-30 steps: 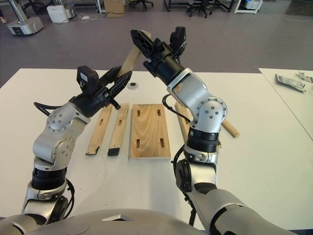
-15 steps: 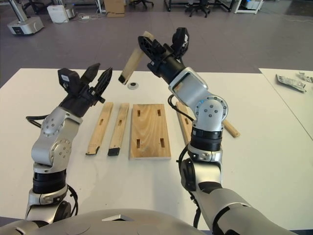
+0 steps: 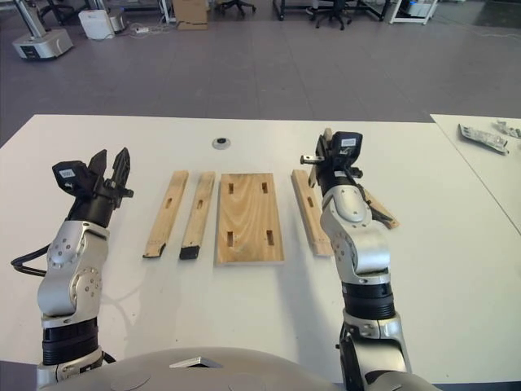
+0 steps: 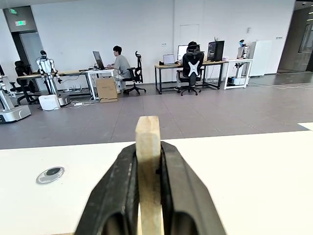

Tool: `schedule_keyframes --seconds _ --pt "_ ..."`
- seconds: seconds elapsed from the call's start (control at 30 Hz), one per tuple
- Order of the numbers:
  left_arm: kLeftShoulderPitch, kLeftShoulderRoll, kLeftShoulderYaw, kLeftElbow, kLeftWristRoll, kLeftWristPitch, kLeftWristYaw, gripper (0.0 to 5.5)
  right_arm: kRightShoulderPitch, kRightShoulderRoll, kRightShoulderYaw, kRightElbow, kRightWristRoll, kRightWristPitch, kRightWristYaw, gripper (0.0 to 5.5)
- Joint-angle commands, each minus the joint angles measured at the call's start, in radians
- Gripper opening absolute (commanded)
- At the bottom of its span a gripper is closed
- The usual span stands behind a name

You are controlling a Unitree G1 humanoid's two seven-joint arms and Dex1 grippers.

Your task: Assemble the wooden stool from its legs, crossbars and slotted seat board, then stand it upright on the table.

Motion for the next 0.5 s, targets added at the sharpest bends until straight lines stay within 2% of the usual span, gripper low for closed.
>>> schedule_keyframes --seconds 0.03,0.2,0.5 --pt "0.015 -0.009 0.001 -0.024 0.013 -0.006 0.025 2.30 0.036 0.009 -0.023 0.000 -0.003 0.000 0.055 0.41" --pt "0.005 -0.004 0.007 -0.030 0.006 -0.002 0.034 2.30 0.084 0.037 -0.033 0.027 0.002 -0.024 0.131 0.41" --pt "0.001 0.009 0.013 -0.034 -0.001 0.005 0.025 2.30 0.120 0.071 -0.066 0.042 -0.036 -0.077 0.146 0.41"
